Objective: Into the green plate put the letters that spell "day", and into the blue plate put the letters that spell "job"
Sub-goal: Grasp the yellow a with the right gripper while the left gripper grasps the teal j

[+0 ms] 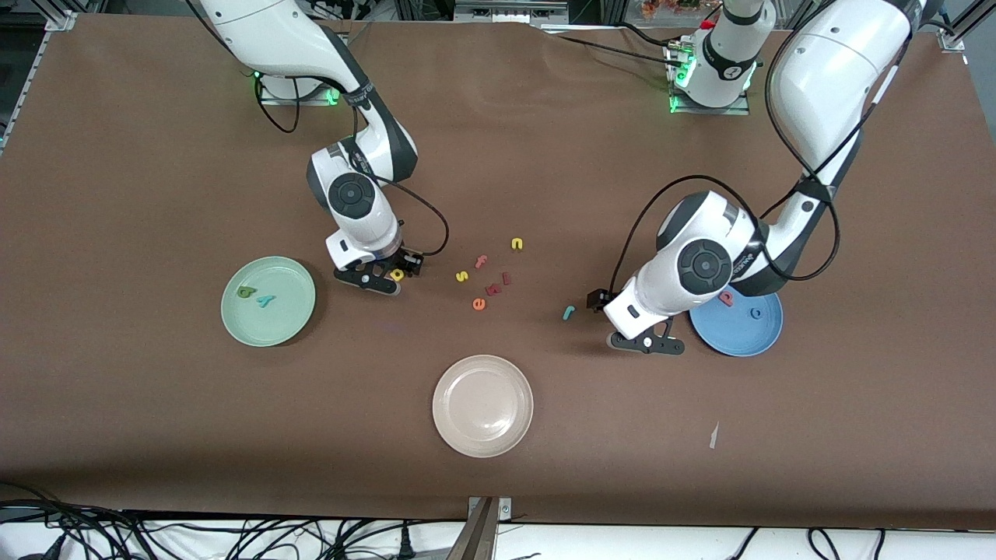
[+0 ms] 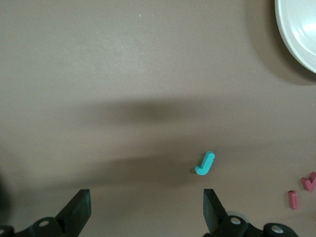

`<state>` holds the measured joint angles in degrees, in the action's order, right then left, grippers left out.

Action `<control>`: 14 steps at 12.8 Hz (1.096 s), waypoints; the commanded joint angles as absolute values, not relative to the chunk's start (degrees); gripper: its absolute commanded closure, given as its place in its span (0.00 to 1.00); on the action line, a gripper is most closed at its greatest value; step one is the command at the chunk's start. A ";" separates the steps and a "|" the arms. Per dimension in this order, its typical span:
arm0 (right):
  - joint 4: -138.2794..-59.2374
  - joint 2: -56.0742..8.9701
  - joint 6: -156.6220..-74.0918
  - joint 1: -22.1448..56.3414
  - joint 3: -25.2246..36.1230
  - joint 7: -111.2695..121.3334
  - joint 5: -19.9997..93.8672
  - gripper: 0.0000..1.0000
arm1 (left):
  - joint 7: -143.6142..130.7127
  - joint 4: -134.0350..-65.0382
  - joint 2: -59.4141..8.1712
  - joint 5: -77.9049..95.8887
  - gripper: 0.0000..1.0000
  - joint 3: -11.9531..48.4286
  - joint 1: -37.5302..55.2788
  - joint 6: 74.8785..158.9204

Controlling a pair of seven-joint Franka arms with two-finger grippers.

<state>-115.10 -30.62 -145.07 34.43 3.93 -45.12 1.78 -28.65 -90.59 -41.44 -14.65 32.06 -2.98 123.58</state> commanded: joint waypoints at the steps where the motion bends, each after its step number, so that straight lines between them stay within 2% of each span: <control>1: -115.75 -30.85 -146.69 35.33 5.18 -45.88 1.67 0.38 | -32.69 -90.88 -42.27 -15.02 0.00 31.03 0.00 126.11; 4: -115.66 -31.11 -146.87 35.77 5.18 -45.88 1.67 0.44 | -31.82 -90.35 -47.70 -22.99 0.00 29.98 4.03 133.75; 6: -115.66 -31.38 -147.13 36.03 5.19 -45.88 1.76 0.47 | -31.73 -90.35 -49.04 -28.38 0.06 29.53 3.87 136.49; 8: -115.66 -31.46 -147.39 36.12 5.19 -45.88 1.76 0.51 | -31.99 -90.44 -49.65 -28.83 0.25 29.53 5.52 136.76; 11: -115.75 -31.55 -147.48 36.12 5.97 -45.53 1.58 0.53 | -32.25 -90.70 -49.57 -28.83 0.53 29.36 6.06 136.76; 14: -115.75 -31.55 -147.48 36.21 6.59 -45.44 1.05 0.53 | -33.39 -91.58 -49.57 -28.74 1.00 29.36 6.15 136.67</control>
<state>-115.27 -31.58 -146.54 35.37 5.78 -45.10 1.67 -31.62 -91.27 -49.77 -27.05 29.88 5.57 136.84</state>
